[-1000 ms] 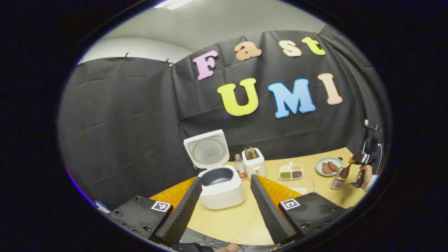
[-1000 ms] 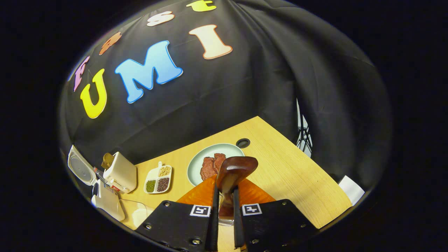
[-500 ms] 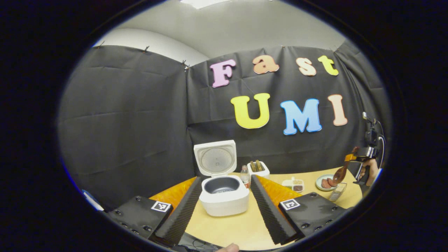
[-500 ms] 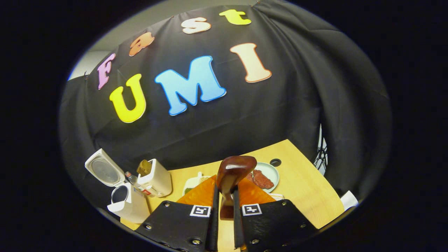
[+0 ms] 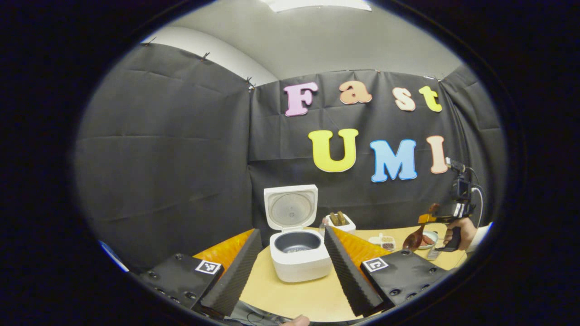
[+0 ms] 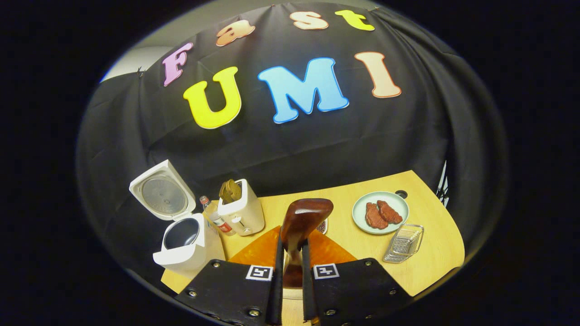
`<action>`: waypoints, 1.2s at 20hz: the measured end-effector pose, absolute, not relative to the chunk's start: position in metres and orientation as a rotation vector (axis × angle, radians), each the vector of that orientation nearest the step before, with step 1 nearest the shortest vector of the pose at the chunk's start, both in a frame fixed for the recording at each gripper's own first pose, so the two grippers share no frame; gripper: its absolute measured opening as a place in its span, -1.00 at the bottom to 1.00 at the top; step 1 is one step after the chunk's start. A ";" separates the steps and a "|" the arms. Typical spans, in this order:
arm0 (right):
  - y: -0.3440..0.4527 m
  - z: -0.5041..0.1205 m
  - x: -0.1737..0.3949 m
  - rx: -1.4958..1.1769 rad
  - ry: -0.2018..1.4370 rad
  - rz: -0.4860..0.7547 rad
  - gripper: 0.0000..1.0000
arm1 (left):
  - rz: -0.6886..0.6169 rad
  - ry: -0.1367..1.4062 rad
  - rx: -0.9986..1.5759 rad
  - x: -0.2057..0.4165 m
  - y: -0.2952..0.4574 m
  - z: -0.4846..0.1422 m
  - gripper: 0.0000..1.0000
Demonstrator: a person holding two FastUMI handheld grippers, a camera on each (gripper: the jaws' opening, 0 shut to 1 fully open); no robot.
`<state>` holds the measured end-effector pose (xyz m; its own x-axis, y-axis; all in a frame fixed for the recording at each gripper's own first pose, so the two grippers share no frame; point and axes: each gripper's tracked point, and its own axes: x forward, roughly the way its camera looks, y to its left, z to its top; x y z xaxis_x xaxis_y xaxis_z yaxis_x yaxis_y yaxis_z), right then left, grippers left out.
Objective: Close the left gripper, press the button to open the rice cooker; take a wooden spoon from the chopstick holder with the right hand, scoop a spoonful of rice and pour it into the rice cooker, then put the wooden spoon back into the chopstick holder.
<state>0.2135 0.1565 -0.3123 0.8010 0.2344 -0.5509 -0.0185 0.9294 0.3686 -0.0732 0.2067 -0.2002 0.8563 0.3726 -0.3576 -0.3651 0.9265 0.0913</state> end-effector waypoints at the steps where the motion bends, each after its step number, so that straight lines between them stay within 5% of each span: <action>1: 0.163 -0.321 0.216 0.341 0.645 0.150 -0.64 | 0.398 0.387 0.021 -0.072 0.211 -0.202 0.90; 12: 0.218 -0.428 0.232 0.204 0.787 0.246 -0.64 | 0.459 0.509 0.073 -0.046 0.220 -0.234 0.96; 23: 0.259 -0.436 0.223 0.341 0.869 0.315 -0.63 | 0.514 0.538 0.091 -0.058 0.227 -0.236 1.00; 24: 0.260 -0.436 0.223 0.391 0.884 0.311 -0.63 | 0.518 0.538 0.093 -0.059 0.229 -0.235 0.89</action>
